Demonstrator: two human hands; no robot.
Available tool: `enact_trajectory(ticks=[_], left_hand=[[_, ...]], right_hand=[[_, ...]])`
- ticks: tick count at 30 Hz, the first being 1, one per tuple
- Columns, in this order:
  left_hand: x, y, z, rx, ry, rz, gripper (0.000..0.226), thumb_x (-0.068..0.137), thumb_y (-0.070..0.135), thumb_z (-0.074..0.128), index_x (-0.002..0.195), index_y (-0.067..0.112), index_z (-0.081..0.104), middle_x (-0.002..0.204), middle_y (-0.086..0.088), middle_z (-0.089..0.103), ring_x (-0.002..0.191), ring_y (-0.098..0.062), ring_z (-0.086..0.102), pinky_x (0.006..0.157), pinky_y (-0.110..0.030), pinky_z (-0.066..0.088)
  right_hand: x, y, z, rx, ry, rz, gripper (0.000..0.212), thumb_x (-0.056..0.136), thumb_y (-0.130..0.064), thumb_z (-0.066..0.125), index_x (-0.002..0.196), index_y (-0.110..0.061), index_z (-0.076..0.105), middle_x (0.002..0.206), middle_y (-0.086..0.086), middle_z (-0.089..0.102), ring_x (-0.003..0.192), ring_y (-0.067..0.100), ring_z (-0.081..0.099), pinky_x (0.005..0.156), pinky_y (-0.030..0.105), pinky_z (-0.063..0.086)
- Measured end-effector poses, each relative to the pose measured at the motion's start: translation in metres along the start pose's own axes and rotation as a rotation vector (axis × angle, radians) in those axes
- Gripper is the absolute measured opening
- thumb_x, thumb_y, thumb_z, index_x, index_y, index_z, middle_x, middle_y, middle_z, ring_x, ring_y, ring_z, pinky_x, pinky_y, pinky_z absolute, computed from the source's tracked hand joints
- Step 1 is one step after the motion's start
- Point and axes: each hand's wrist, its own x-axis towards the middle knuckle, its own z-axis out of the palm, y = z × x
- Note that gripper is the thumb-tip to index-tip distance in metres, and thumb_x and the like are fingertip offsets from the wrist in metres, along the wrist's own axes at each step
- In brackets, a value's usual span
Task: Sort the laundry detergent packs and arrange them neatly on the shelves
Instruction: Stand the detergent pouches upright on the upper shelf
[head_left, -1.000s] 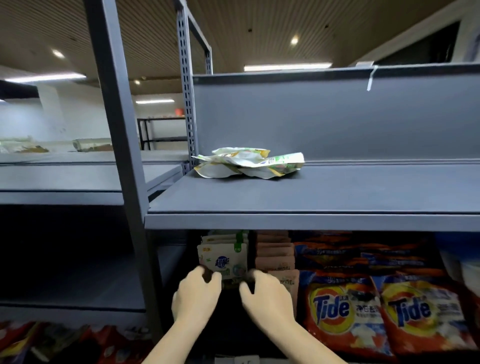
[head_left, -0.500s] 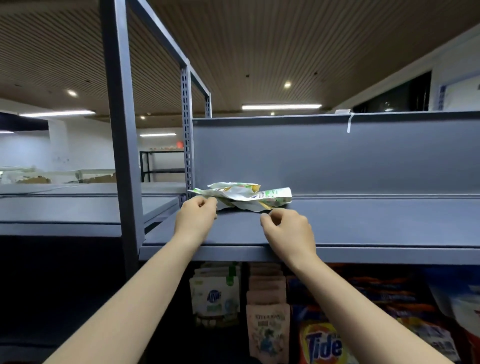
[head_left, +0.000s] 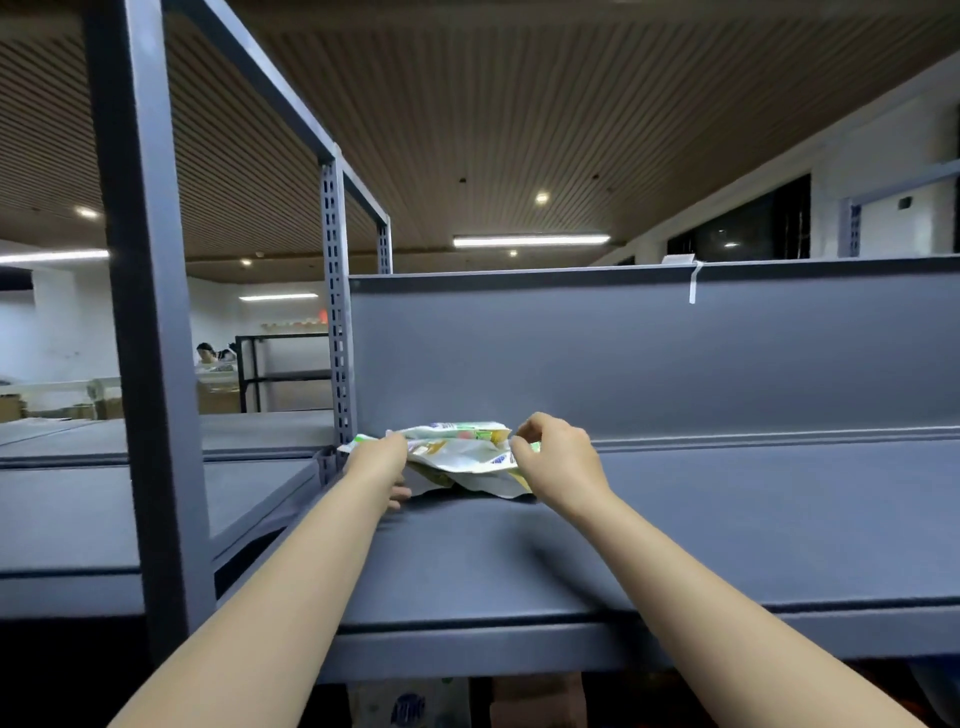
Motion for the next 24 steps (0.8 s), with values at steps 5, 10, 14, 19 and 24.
enact_trajectory(ticks=[5, 10, 14, 19, 24], left_hand=[[0.026, 0.000, 0.008, 0.041, -0.100, -0.096, 0.035, 0.095, 0.033, 0.047, 0.118, 0.006, 0.053, 0.084, -0.011, 0.062, 0.055, -0.021, 0.054, 0.050, -0.026, 0.036], [0.043, -0.012, 0.020, -0.075, -0.034, -0.021, 0.015, 0.089, 0.012, 0.048, 0.100, 0.007, 0.056, 0.074, -0.006, 0.060, 0.055, -0.020, 0.057, 0.049, -0.024, 0.036], [0.048, -0.024, 0.021, -0.209, 0.067, 0.010, 0.020, 0.081, 0.012, 0.050, 0.095, 0.003, 0.061, 0.090, -0.014, 0.067, 0.068, -0.030, 0.068, 0.050, -0.028, 0.048], [0.055, -0.025, 0.016, -0.285, 0.119, -0.001, 0.018, 0.075, 0.009, 0.050, 0.084, 0.002, 0.063, 0.082, -0.013, 0.065, 0.071, -0.031, 0.065, 0.063, -0.039, 0.058], [0.061, -0.025, 0.015, -0.231, 0.209, 0.003, 0.021, 0.079, 0.014, 0.048, 0.088, 0.002, 0.062, 0.102, -0.014, 0.064, 0.089, -0.031, 0.059, 0.071, -0.032, 0.045]], right_hand=[[0.035, -0.003, 0.020, -0.068, -0.114, 0.009, 0.039, 0.095, -0.028, 0.042, 0.132, -0.019, 0.051, 0.131, -0.002, 0.056, 0.118, 0.019, 0.050, 0.086, 0.033, 0.045], [0.057, -0.009, 0.039, -0.088, -0.202, 0.017, 0.044, 0.097, -0.025, 0.037, 0.140, -0.017, 0.043, 0.138, 0.008, 0.049, 0.120, 0.026, 0.051, 0.097, 0.038, 0.043], [0.074, -0.012, 0.052, -0.145, -0.249, -0.004, 0.045, 0.099, -0.021, 0.036, 0.144, -0.021, 0.038, 0.149, 0.012, 0.036, 0.139, 0.025, 0.031, 0.106, 0.037, 0.033], [0.086, -0.018, 0.066, -0.198, -0.326, -0.010, 0.062, 0.089, -0.005, 0.039, 0.147, -0.029, 0.034, 0.152, 0.006, 0.034, 0.143, 0.022, 0.025, 0.111, 0.039, 0.028], [0.089, -0.016, 0.073, -0.074, -0.441, 0.087, 0.059, 0.081, -0.017, 0.047, 0.137, -0.035, 0.047, 0.133, 0.003, 0.055, 0.118, 0.026, 0.052, 0.096, 0.032, 0.041]])
